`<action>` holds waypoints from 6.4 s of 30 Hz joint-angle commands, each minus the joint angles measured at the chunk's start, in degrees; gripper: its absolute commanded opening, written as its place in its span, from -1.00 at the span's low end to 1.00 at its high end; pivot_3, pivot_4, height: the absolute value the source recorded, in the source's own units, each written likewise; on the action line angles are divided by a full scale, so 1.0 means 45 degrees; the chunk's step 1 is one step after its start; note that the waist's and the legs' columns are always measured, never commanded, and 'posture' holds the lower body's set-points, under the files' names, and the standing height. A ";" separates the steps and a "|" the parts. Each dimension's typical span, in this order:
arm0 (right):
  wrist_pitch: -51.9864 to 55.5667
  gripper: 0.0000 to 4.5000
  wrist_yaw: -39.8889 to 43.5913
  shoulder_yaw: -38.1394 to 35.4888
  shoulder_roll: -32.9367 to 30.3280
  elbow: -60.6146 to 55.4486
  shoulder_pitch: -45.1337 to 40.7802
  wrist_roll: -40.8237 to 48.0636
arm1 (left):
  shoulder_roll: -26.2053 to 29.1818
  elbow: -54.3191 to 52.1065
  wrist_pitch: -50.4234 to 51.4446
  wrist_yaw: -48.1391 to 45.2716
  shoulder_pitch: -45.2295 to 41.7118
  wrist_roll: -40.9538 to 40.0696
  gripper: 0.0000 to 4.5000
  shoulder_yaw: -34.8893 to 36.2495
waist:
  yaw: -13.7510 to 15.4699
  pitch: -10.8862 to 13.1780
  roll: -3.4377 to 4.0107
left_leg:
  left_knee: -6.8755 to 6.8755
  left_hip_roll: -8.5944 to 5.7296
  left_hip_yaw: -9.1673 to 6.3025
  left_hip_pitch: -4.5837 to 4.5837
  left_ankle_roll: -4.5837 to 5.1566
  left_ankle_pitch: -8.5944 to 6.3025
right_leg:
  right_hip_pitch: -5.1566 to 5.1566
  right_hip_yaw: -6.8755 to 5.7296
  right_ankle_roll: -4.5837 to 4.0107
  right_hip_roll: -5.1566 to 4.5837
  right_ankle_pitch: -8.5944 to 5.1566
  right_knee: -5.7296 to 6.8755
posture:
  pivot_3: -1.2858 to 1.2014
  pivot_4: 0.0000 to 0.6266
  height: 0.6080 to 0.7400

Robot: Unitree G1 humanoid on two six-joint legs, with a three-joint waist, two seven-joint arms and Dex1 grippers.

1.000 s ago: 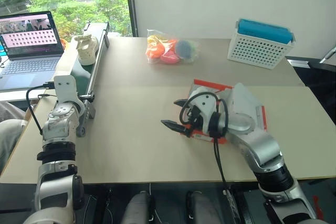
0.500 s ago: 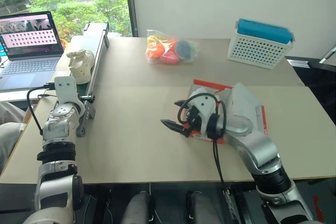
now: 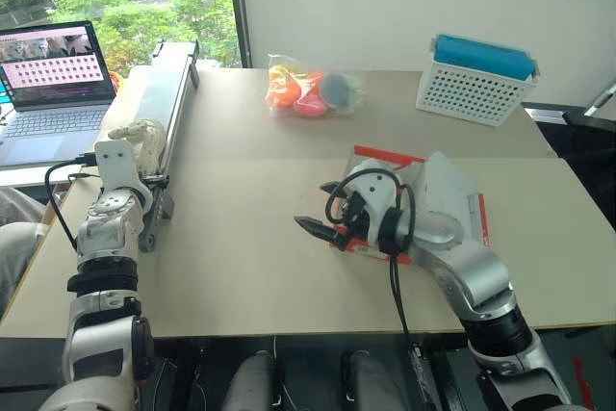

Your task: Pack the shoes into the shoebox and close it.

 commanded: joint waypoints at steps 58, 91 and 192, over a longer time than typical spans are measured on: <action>0.5305 -0.71 -1.0341 -1.0359 0.6108 0.4520 -0.5374 0.8847 | -0.3721 -0.8405 0.0132 -0.5786 0.1708 -0.1782 0.98 -0.6057 | -0.0179 -0.0002 0.0014 | -0.0014 0.0003 0.0016 -0.0004 -0.0007 0.0009 | -0.0035 0.0020 -0.0006 0.0015 0.0010 0.0103 | 0.03 -0.52 0.46; 0.7130 -0.71 -0.5842 -0.4839 0.0687 1.4301 -0.8121 0.2161 | -0.1964 -0.8926 -0.0680 -0.8891 0.3270 -0.1383 0.98 -0.7042 | -0.0191 0.0004 0.0039 | -0.0028 0.0010 0.0057 -0.0003 0.0034 -0.0013 | -0.0044 0.0056 -0.0004 0.0017 0.0004 0.0085 | 0.03 -0.52 0.46; 0.4521 -0.99 -0.1228 -0.2262 0.0337 1.1544 -0.4970 -0.1970 | -0.1936 -0.9013 -0.0373 -0.8896 0.2980 -0.1145 1.00 -0.7129 | -0.0466 -0.0066 0.0067 | -0.0060 0.0026 -0.0068 0.0344 0.0118 -0.0091 | 0.0361 -0.0034 -0.0014 0.0002 -0.0016 -0.0081 | 0.03 -0.52 0.46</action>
